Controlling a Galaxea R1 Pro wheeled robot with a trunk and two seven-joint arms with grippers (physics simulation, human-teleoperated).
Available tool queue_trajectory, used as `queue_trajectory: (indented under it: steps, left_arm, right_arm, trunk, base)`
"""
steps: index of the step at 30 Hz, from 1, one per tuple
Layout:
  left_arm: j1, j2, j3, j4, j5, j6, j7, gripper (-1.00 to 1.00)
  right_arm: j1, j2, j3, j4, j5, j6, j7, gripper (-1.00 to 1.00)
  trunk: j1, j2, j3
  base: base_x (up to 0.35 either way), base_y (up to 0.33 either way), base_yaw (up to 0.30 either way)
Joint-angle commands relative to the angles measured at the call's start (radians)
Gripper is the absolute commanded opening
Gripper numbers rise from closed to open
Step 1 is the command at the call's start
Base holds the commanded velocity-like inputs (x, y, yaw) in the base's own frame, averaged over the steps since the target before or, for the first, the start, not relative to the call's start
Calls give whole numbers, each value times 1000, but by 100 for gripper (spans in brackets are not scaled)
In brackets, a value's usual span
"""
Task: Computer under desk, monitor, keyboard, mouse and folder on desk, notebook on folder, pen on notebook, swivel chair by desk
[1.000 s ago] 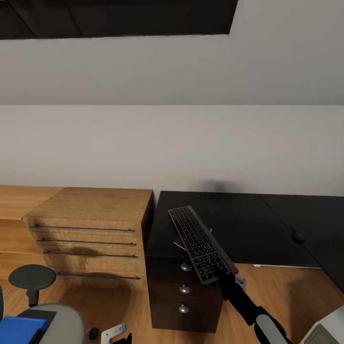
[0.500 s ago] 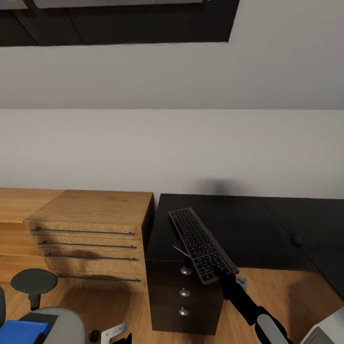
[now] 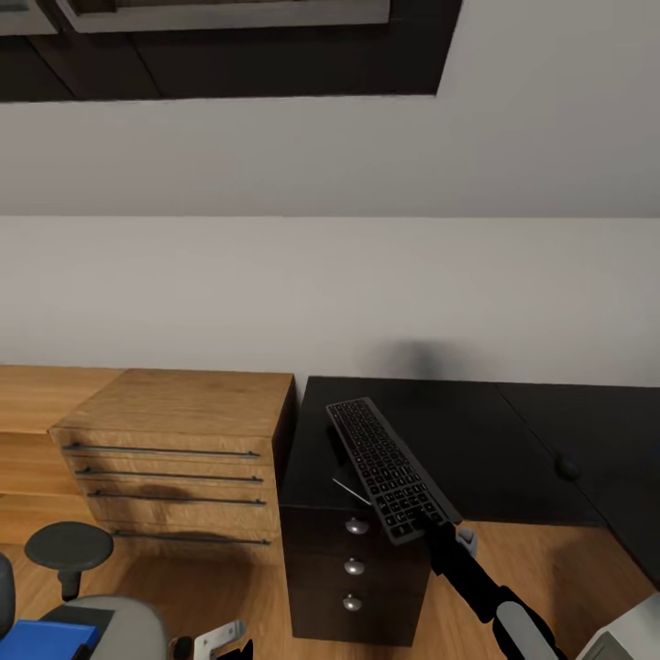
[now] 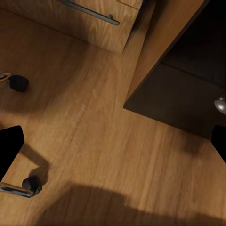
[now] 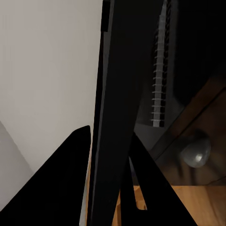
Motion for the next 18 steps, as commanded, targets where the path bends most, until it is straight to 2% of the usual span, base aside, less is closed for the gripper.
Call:
queue_trajectory:
  steps: [1,8,13,15,18]
  left_arm:
    - [0,-1,1,4,7,-3,1,100]
    - [0,-1,-3,39,7,-4,1,100]
    - [0,-1,-3,44,7,-4,1,100]
    - [0,-1,-3,45,7,-4,0,100]
    - [0,-1,-3,45,7,-4,1,100]
  right_arm:
    - [-1,-2,2,0,-10,7,2,-100]
    - [-1,-34,2,-7,-11,6,2,-100]
    - [-1,-58,2,-45,-11,11,0,-100]
    - [-1,-63,2,-56,-11,24,-3,-100]
    - [-1,-84,2,-70,-11,70,-23,-100]
  trunk:
    - [-4,7,2]
    - [-31,56,24]
    - [-50,91,40]
    - [-58,105,46]
    - [-69,126,55]
  base:
    - [0,0,0]
    - [0,0,0]
    - [0,0,0]
    - [0,0,0]
    - [0,0,0]
